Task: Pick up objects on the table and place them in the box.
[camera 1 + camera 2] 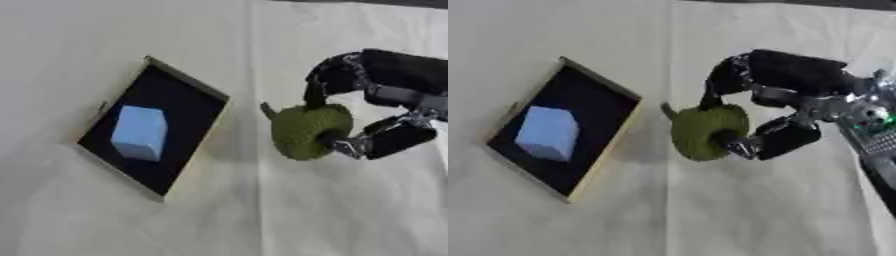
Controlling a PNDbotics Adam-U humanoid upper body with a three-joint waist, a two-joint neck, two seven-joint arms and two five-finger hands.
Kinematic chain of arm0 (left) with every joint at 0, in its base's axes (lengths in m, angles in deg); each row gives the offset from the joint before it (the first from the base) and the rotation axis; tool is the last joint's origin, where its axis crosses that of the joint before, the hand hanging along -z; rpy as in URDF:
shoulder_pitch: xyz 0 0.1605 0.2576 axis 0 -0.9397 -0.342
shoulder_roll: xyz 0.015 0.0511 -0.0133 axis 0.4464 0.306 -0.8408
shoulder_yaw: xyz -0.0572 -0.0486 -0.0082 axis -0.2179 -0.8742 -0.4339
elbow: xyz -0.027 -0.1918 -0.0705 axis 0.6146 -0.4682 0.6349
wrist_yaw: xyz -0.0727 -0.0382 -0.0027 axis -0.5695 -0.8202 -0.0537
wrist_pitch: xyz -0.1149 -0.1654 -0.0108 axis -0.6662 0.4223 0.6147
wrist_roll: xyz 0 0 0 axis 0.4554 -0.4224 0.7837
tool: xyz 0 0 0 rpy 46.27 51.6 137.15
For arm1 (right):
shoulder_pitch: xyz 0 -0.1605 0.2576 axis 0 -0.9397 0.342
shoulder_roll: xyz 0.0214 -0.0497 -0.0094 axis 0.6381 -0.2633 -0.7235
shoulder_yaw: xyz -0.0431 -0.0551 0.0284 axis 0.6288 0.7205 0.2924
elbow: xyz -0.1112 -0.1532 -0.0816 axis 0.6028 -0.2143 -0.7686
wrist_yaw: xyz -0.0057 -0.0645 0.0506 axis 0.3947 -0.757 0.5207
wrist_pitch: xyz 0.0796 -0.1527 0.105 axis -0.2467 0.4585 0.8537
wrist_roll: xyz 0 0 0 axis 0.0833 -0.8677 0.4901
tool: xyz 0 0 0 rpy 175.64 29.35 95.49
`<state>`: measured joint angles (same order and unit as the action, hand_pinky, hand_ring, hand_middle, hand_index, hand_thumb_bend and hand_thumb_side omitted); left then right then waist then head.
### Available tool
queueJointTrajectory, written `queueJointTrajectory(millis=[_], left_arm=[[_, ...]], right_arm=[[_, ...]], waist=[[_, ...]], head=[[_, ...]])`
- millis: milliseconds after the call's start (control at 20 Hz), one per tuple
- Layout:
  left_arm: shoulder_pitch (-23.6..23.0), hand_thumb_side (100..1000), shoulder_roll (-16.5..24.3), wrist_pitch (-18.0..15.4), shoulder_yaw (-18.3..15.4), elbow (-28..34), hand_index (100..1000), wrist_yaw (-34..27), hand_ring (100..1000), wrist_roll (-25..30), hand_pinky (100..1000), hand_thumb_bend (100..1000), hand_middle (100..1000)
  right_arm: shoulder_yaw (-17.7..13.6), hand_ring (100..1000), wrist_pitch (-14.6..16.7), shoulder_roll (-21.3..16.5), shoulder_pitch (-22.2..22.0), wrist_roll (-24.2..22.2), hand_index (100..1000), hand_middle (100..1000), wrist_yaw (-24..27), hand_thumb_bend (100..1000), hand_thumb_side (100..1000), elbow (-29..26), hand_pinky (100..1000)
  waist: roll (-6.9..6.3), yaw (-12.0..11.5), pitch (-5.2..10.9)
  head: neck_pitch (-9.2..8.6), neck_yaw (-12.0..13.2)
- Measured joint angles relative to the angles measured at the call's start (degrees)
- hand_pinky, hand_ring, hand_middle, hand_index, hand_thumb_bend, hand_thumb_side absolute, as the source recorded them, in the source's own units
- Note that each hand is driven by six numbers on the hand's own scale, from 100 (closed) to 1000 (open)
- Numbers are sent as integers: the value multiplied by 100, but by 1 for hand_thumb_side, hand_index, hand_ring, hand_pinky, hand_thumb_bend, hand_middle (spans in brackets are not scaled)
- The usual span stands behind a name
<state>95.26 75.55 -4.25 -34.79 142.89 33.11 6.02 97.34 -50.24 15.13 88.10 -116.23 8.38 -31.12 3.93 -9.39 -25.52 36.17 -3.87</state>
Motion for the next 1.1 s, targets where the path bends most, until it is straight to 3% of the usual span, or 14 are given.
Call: queueJointTrajectory(millis=[200,400,800,1100], left_arm=[[0,672,0,0,19,0,869,0,912,0,902,100,964],[0,672,-1,2,31,1,869,0,913,-3,902,100,964],[-1,672,-2,16,31,9,868,0,915,-16,902,100,966],[0,672,-2,19,31,18,868,-1,916,-10,902,100,967]], right_arm=[[63,650,2,101,494,84,637,442,173,100,125,-55,773],[260,648,0,496,1003,124,629,438,105,100,111,19,769],[583,646,202,1490,1662,303,628,439,-628,100,100,915,764],[692,642,411,2009,1966,575,631,442,-1366,100,100,1776,765]], waist=[[1,-7,9],[7,-35,11],[44,-89,10],[44,-122,4]], head=[[0,-4],[1,-20],[3,-103],[3,-211]])
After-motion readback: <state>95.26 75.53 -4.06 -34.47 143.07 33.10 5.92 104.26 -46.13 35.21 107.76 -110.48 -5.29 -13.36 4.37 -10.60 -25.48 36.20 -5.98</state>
